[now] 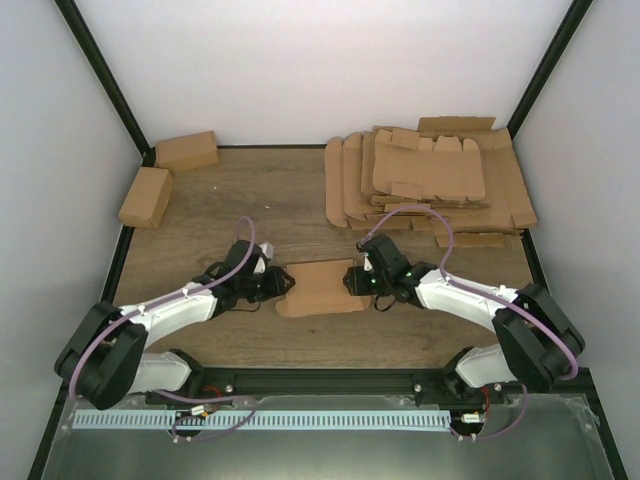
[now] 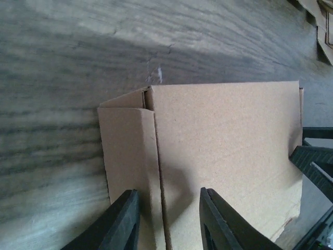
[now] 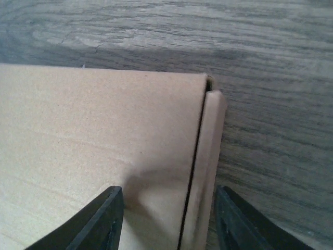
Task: Fold the paper box
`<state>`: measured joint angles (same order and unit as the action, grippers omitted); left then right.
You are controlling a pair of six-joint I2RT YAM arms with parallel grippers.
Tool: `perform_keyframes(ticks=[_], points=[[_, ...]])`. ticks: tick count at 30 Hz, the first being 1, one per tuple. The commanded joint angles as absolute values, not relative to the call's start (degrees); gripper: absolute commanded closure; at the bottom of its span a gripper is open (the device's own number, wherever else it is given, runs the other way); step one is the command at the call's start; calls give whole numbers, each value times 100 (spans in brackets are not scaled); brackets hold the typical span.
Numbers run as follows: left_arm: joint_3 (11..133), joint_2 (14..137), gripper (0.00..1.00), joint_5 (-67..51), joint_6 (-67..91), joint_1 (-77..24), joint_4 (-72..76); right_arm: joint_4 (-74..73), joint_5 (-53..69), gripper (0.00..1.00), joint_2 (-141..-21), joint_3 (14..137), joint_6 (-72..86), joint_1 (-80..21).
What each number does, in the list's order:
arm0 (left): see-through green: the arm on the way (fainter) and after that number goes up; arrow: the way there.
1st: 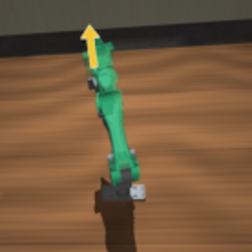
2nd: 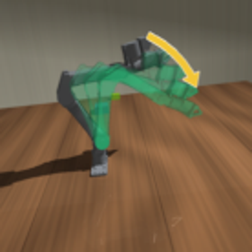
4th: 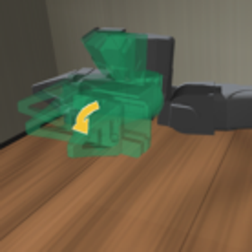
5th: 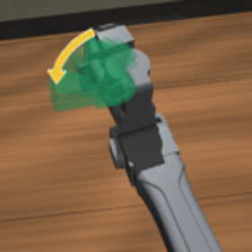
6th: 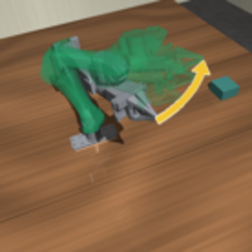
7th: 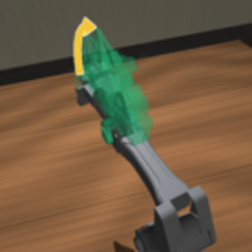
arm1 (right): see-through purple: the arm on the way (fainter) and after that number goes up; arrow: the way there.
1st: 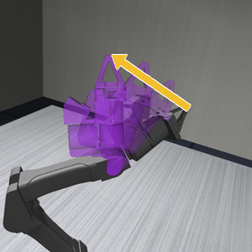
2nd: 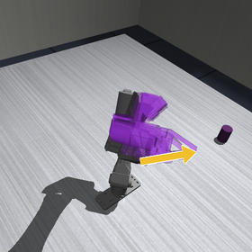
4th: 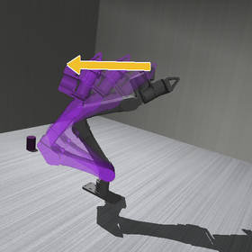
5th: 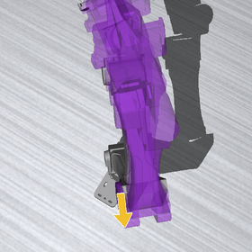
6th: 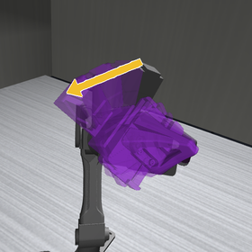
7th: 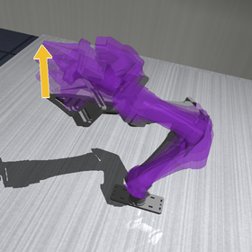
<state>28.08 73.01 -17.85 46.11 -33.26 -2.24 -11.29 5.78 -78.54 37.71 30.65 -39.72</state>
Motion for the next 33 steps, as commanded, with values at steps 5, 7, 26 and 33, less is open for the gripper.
perform_keyframes(ticks=[5, 7, 26, 33], points=[[3027, 6863, 43, -1107, 4076, -3291, -700, -1435, 210, 32, -7649, 3970, 2936, -3979], [3007, 6558, 37, -1065, 4026, -3296, -969, -1563, 232, 30, -7531, 3948, 2883, -3973], [2467, 5931, 37, -2095, 3857, -3293, -1267, -1650, 669, 26, -7353, 4148, 2371, -3973], [2893, 6083, 44, -1890, 3648, -3200, -1439, -1536, 1195, 27, -8335, 5045, 1363, -3863]])
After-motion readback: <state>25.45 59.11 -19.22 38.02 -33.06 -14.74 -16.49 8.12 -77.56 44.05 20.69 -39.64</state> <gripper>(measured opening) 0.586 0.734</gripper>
